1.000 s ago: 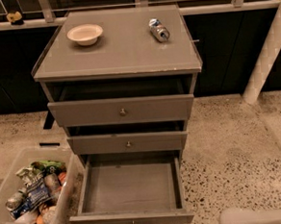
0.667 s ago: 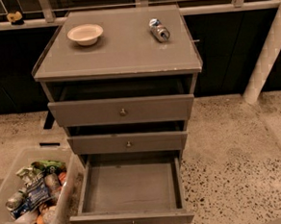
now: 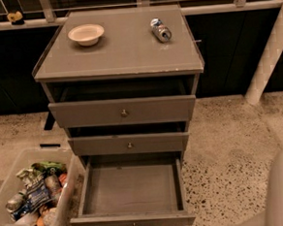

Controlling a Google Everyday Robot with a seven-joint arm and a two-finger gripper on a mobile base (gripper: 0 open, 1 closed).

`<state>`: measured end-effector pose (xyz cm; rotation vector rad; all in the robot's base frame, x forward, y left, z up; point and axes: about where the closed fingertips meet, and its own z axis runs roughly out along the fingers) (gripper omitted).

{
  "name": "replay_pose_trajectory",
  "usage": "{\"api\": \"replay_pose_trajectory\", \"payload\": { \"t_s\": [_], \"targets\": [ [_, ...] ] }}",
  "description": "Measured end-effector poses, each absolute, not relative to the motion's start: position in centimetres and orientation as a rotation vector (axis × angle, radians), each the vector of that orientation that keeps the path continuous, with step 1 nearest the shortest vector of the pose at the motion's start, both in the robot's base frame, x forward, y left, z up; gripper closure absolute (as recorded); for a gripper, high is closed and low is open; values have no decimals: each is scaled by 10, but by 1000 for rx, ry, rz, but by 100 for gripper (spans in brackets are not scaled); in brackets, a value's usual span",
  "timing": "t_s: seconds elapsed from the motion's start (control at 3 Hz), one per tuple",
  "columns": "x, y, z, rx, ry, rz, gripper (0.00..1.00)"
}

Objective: Close bottom drawer

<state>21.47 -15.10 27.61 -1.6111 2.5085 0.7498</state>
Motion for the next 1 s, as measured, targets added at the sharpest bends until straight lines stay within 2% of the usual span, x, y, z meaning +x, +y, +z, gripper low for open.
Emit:
{"api": "replay_pose_trajectory", "payload": {
  "t_s": [1.0],
  "targets": [
    [227, -146, 273, -1663, 2422, 798, 0]
  ]
}}
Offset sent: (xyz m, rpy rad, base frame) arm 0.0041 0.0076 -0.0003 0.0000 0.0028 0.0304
